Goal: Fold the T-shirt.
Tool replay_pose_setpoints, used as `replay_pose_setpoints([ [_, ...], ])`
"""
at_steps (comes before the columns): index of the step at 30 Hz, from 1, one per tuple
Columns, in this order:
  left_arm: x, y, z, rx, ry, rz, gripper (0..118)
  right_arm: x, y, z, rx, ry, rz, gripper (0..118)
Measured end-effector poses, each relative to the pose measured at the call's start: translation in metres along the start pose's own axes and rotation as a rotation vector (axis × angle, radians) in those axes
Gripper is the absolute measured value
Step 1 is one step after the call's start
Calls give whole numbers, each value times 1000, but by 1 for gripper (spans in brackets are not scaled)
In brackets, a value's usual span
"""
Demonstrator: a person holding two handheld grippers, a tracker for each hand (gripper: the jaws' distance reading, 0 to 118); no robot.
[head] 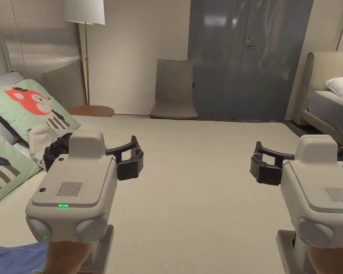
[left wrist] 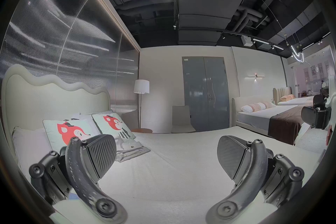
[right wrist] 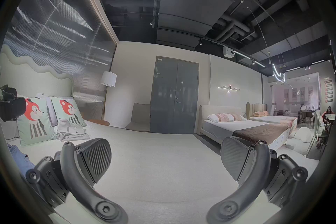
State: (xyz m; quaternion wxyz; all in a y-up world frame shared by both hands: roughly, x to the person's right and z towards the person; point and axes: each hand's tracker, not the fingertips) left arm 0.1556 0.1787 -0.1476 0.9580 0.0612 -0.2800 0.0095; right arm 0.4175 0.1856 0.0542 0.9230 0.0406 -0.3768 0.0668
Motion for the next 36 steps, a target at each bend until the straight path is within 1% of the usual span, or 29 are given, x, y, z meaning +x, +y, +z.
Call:
replay_pose_setpoints([
  [3, 1, 0, 0, 4, 4, -15, 111, 0, 0, 0, 0, -1, 3, 118],
  [36, 3, 0, 2, 3, -3, -13, 111, 1, 1, 1, 2, 0, 1, 118],
])
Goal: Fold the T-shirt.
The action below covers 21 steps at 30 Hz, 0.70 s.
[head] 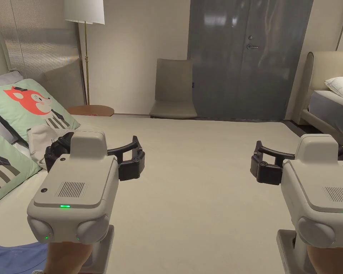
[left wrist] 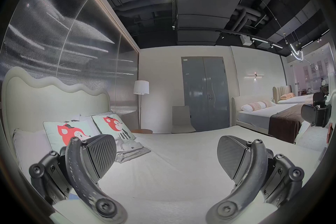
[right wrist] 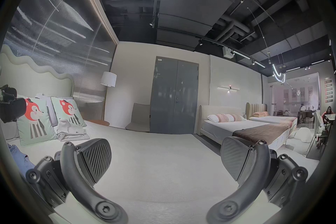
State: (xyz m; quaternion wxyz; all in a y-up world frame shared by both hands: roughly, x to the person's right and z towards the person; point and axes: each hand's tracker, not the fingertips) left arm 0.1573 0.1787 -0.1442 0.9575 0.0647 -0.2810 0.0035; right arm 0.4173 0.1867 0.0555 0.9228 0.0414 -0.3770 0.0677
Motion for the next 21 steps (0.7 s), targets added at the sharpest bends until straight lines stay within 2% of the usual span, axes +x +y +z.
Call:
replay_pose_setpoints([
  [8, 1, 2, -1, -7, 0, 1, 109, 2, 0, 0, -7, -1, -3, 118],
  [9, 1, 2, -1, -8, 0, 2, 102, 2, 0, 0, -8, 2, -5, 118],
  [10, 1, 2, 0, -5, 0, 1, 89, 2, 0, 1, -9, 6, -6, 115],
  [11, 2, 2, 1, 3, 7, -4, 68, 2, 0, 1, -6, 4, -6, 105],
  [12, 4, 2, 1, 9, 23, -14, 35, 2, 0, 3, 5, -5, -3, 72],
  [13, 5, 3, 1, 7, 34, -21, 13, 1, 1, 3, 6, -6, 9, 37],
  [14, 5, 3, 0, 3, 33, -21, 0, 0, 2, 3, 0, -20, 23, 7],
  [16, 4, 3, 1, -6, 16, -9, 0, 0, 1, 1, -1, -38, 27, 1],
  [18, 4, 3, 2, -11, -10, -7, 0, 5, 2, 0, -27, 2, -4, 1],
  [21, 6, 3, 4, -4, -8, -27, 0, 3, 1, 0, -23, 1, 4, 1],
])
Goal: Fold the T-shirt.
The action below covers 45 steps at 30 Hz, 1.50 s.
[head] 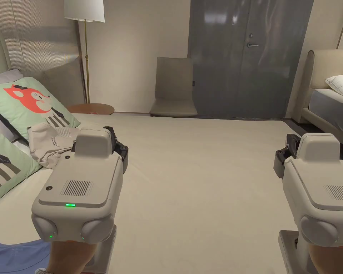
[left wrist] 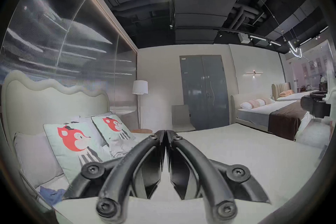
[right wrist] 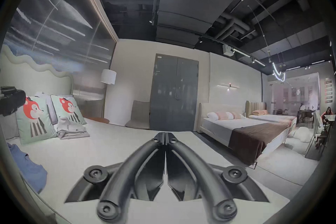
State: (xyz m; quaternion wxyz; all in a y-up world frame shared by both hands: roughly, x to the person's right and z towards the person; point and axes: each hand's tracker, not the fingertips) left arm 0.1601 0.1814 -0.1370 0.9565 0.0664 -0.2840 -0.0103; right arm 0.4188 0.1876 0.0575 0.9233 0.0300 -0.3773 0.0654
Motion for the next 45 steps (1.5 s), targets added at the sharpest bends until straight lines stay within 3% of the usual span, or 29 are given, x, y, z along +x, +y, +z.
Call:
replay_pose_setpoints([
  [5, -30, 6, 11, -2, 49, 19, 0, -29, 5, -10, 12, 86, -10, 1],
  [14, -152, 8, 69, -51, 402, -21, 0, -150, 10, -19, 23, 395, -90, 1],
  [20, -176, -11, 76, -119, 453, -29, 0, -187, -4, -25, -15, 463, -89, 1],
  [26, -173, -64, 44, -342, 368, 13, 4, -193, -27, -40, -79, 454, -66, 1],
  [27, -174, -80, 35, -440, 343, 31, 22, -194, -32, -44, -94, 449, -62, 1],
  [30, -178, -128, 15, -718, 279, 128, 102, -195, -45, -53, -134, 437, -54, 1],
  [31, -179, -145, 10, -793, 266, 171, 110, -196, -49, -56, -147, 434, -51, 1],
  [33, -177, -176, 11, -872, 235, 231, 109, -198, -58, -61, -172, 432, -41, 1],
  [38, -170, -230, 12, -1040, 272, 203, 107, -204, -77, -70, -222, 429, -16, 1],
  [39, -171, -236, 12, -1058, 270, 214, 94, -205, -81, -71, -230, 429, -12, 1],
  [40, -173, -240, 13, -1059, 267, 239, 74, -205, -83, -72, -236, 428, -9, 1],
  [41, -175, -242, 14, -1064, 273, 284, 64, -206, -85, -73, -243, 429, -5, 1],
  [43, -177, -235, 14, -1045, 275, 281, 59, -206, -87, -73, -249, 430, -1, 1],
  [44, -178, -231, 13, -1046, 277, 280, 49, -205, -87, -73, -251, 429, 0, 1],
  [45, -178, -227, 12, -1028, 288, 265, 24, -204, -86, -73, -251, 428, -2, 1],
])
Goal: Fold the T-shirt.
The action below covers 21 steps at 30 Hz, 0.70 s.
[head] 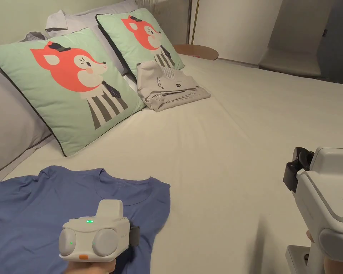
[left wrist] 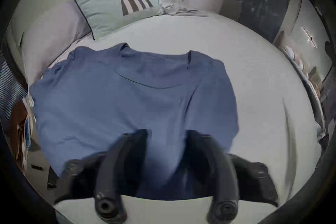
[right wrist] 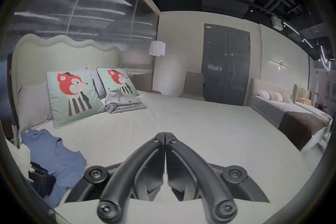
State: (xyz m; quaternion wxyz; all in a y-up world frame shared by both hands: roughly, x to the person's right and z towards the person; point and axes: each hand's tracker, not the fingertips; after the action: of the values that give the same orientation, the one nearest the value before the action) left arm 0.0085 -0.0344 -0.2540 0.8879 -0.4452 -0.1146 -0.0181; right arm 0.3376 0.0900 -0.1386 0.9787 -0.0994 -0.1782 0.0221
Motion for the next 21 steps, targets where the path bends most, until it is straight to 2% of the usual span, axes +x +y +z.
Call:
replay_pose_setpoints([
  [1, 0, 2, 3, 29, 26, -9, 12, 1, 1, 1, 2, -1, -3, 1],
  [5, -2, 17, 31, 93, -24, 40, 12, 11, 10, 15, 30, -11, -19, 1],
  [9, 14, 41, 85, 256, -68, 22, 12, 26, 20, 35, 71, -36, -30, 1],
  [12, 35, 59, 127, 365, -165, 19, 12, 42, 27, 55, 107, -65, -47, 1],
  [21, 146, 85, 237, 643, -512, -136, 12, 112, 38, 124, 194, -216, -74, 1],
])
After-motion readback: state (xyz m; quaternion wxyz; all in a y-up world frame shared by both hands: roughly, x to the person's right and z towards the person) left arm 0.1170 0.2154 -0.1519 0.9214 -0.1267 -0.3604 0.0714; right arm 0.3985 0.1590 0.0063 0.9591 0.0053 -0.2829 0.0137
